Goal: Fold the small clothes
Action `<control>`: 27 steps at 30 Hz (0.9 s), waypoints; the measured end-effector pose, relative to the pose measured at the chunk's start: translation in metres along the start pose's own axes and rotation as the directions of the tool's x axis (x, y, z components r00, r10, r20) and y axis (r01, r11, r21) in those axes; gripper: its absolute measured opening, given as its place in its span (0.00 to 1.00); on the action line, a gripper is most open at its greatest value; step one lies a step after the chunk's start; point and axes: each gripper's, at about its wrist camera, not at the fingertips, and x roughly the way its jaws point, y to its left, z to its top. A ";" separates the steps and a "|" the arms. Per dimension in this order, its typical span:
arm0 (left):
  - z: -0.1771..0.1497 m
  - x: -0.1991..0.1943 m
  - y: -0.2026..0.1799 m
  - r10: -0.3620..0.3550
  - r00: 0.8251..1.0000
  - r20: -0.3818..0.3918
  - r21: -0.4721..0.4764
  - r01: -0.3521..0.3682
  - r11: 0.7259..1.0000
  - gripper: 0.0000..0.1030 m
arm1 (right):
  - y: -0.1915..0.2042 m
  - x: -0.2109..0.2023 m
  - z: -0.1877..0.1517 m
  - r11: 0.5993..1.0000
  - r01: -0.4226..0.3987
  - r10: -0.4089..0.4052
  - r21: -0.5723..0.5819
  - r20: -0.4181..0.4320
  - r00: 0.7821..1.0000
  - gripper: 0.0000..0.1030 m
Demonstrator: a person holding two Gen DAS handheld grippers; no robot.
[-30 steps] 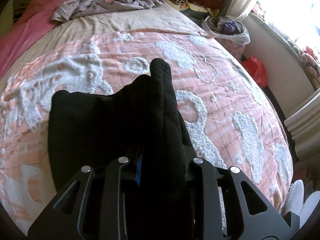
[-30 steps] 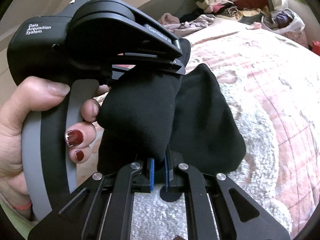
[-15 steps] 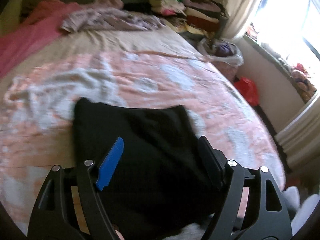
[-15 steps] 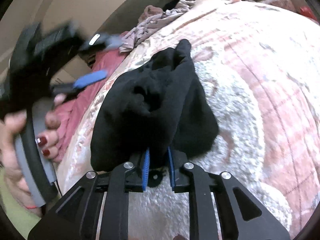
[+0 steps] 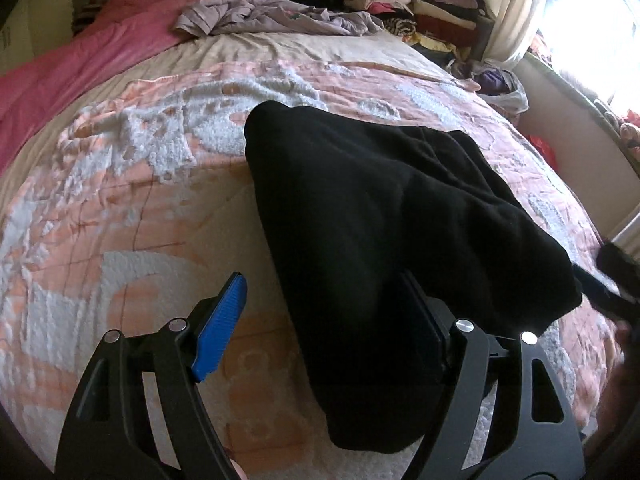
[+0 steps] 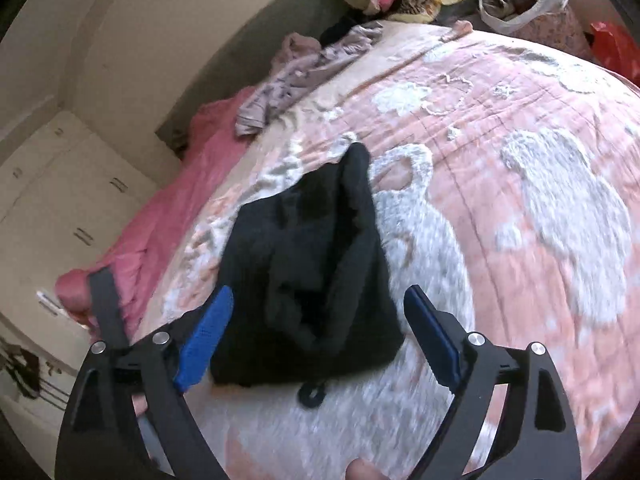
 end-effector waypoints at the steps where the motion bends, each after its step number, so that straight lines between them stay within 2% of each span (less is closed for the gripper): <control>1: -0.001 -0.001 0.000 -0.001 1.000 0.002 0.004 0.001 1.000 0.66 | -0.001 0.012 0.008 1.000 0.007 -0.007 0.004 -0.031 1.000 0.84; 6: -0.003 -0.004 -0.003 0.006 1.000 0.015 0.023 -0.006 1.000 0.66 | 0.005 0.054 0.026 0.998 0.047 -0.052 -0.039 -0.135 0.989 0.85; 12: -0.005 -0.007 -0.003 0.001 1.000 0.017 0.034 -0.001 0.999 0.67 | 0.020 0.087 0.035 0.984 0.118 -0.142 -0.135 -0.180 0.973 0.83; 15: -0.005 -0.008 -0.002 -0.002 1.000 0.017 0.033 0.002 0.999 0.67 | 0.027 0.092 0.034 0.969 0.141 -0.177 -0.205 -0.168 0.970 0.69; 17: -0.006 -0.008 -0.002 -0.001 1.000 0.020 0.035 0.000 0.999 0.67 | 0.035 0.095 0.030 0.946 0.155 -0.205 -0.286 -0.154 0.966 0.51; 18: -0.006 -0.008 -0.002 -0.001 1.000 0.020 0.034 0.000 0.999 0.67 | 0.040 0.097 0.028 0.927 0.169 -0.226 -0.335 -0.138 0.964 0.47; 19: -0.006 -0.009 -0.001 -0.004 1.000 0.021 0.031 0.003 1.000 0.67 | 0.046 0.101 0.028 0.912 0.173 -0.234 -0.372 -0.126 0.964 0.38; 20: -0.007 -0.010 -0.002 -0.004 1.000 0.021 0.030 0.003 1.000 0.67 | 0.052 0.099 0.026 0.892 0.167 -0.231 -0.419 -0.107 0.967 0.32; 22: -0.008 -0.015 -0.002 0.004 1.000 0.028 0.031 -0.004 1.000 0.67 | 0.063 0.091 0.023 0.876 0.124 -0.185 -0.465 -0.088 0.979 0.27; 25: -0.009 -0.023 0.000 -0.002 0.999 0.040 0.016 0.001 1.000 0.67 | 0.075 0.077 0.025 0.875 0.027 -0.074 -0.483 -0.078 0.994 0.27; 27: -0.011 -0.029 0.003 -0.002 0.999 0.049 0.002 0.002 1.000 0.67 | 0.076 0.072 0.029 0.888 -0.050 0.010 -0.458 -0.090 0.996 0.27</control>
